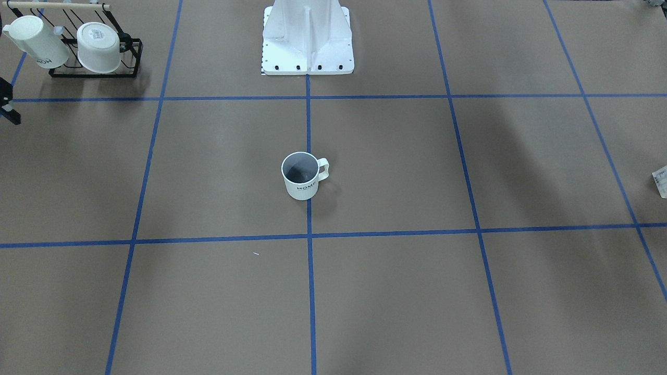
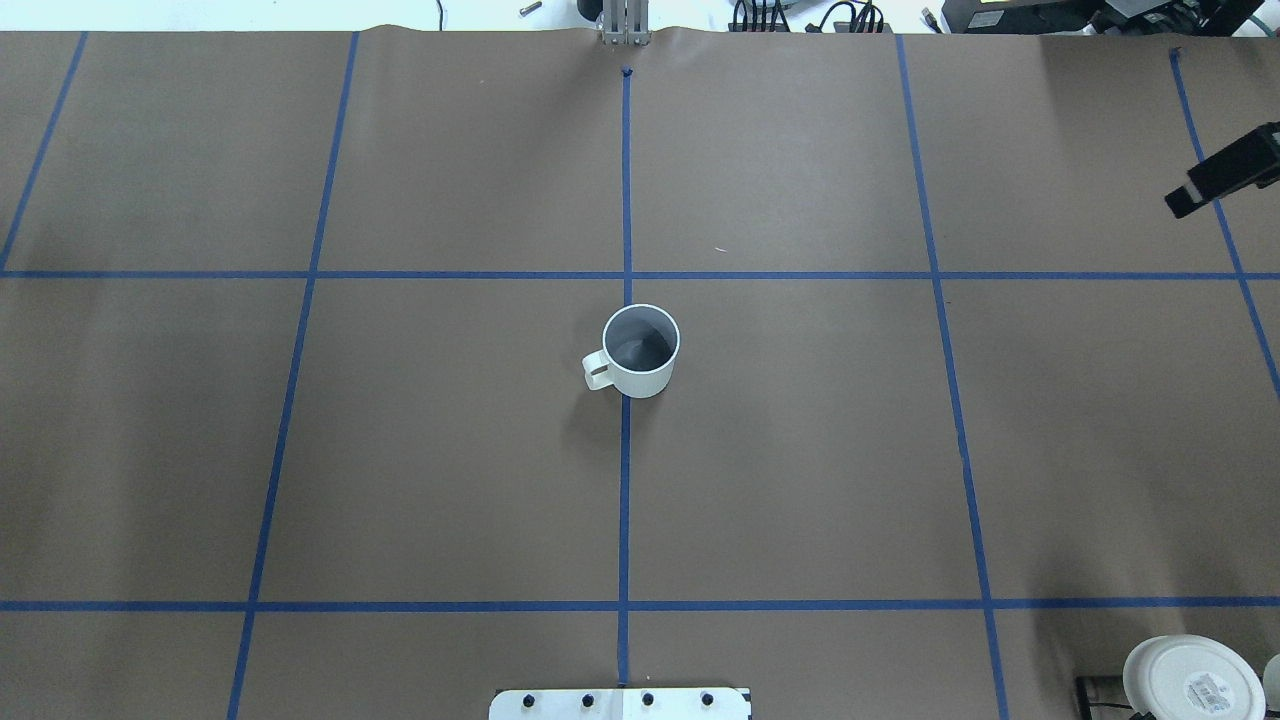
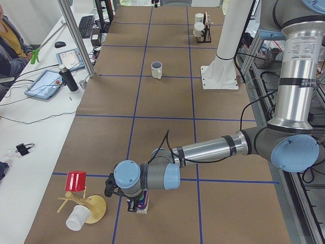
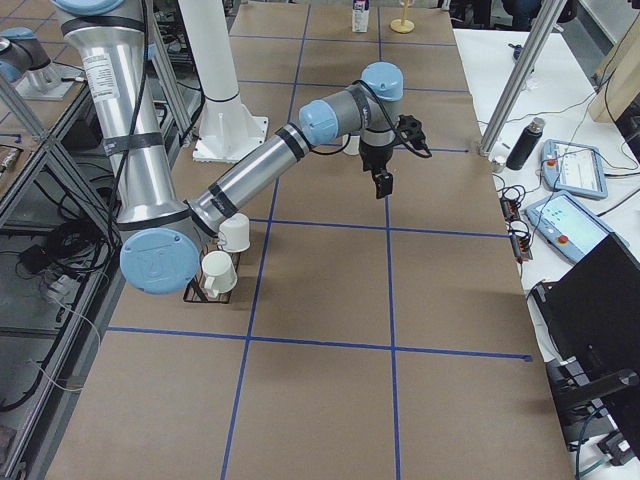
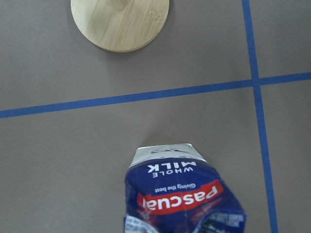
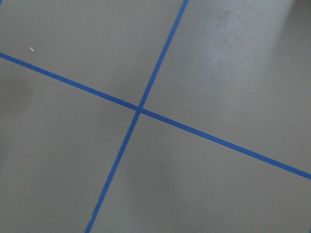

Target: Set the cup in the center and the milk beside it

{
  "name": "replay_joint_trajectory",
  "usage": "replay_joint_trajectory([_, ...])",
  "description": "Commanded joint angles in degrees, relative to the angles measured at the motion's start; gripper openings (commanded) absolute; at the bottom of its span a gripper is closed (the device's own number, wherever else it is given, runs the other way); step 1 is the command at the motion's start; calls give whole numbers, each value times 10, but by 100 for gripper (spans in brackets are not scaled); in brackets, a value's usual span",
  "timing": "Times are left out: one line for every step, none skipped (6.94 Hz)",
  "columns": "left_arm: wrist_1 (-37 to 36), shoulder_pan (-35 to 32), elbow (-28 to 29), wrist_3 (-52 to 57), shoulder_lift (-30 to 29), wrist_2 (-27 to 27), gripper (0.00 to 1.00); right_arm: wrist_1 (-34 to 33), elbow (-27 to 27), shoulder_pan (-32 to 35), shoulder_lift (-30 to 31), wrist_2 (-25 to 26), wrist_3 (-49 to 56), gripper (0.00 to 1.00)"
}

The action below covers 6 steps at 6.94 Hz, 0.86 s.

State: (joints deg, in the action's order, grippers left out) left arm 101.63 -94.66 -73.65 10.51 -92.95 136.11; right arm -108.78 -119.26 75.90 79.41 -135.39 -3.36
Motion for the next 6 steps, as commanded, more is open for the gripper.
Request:
replay_joint_trajectory([-2, 1, -41, -59, -4, 9, 0, -28, -10, 55, 12, 1, 45, 100])
replay_joint_trajectory([-14, 1, -106, -134, -3, 73, 0, -28, -14, 57, 17, 1, 45, 100])
replay_joint_trajectory([-39, 8, -183, -198, -4, 80, 0, -28, -14, 58, 23, 5, 46, 100])
replay_joint_trajectory([-78, 52, -257, -250, -12, 79, 0, -28, -16, 61, 26, 5, 46, 100])
replay_joint_trajectory([-106, 105, -304, -314, -45, 59, 0, -28, -16, 60, 32, 6, 47, 100])
replay_joint_trajectory([-148, 176, -334, -380, -98, 30, 0, -28, -16, 63, 33, 6, 56, 100])
